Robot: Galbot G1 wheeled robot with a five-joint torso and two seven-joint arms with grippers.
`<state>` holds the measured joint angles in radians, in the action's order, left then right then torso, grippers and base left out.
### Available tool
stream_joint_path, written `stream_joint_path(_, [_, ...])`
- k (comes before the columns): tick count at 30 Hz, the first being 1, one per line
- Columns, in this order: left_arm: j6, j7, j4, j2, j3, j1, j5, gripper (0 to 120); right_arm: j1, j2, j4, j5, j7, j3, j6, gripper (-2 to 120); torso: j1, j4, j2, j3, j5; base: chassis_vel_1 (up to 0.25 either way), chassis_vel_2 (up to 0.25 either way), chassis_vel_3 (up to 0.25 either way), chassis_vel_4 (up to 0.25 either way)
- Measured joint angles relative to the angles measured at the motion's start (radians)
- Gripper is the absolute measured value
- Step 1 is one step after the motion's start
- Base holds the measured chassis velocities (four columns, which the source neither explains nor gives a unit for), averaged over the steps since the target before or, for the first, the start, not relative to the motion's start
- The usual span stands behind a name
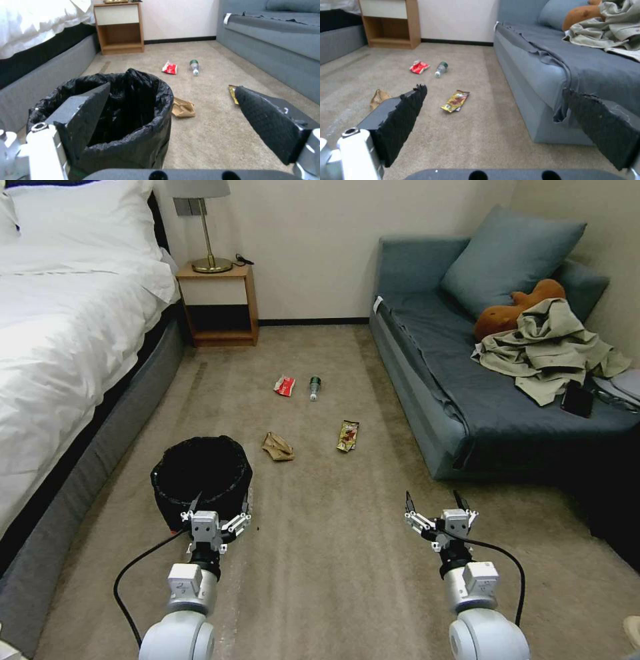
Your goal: Pick up the trash bin, then pick up the garbage on the floor and place it into the trash bin.
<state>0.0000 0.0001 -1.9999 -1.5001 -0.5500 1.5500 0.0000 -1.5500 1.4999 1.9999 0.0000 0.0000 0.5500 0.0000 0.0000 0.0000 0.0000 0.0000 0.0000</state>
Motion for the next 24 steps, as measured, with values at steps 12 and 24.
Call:
stream_joint_path(12, [0.0, 0.0, 0.0, 0.0, 0.0, 0.0, 0.0, 100, 0.0, 0.0, 0.0, 0.0, 0.0, 0.0, 0.0, 100, 0.0, 0.0, 0.0, 0.0, 0.0, 0.0, 0.0, 0.0, 0.0])
stream_joint_path(24, [0.033, -0.011, 0.005, 0.016, -0.004, -0.032, -0.039, 100, 0.0, 0.0, 0.0, 0.0, 0.0, 0.0, 0.0, 100, 0.0, 0.0002, 0.0, 0.0, -0.0001, 0.0, 0.0, 0.0, 0.0])
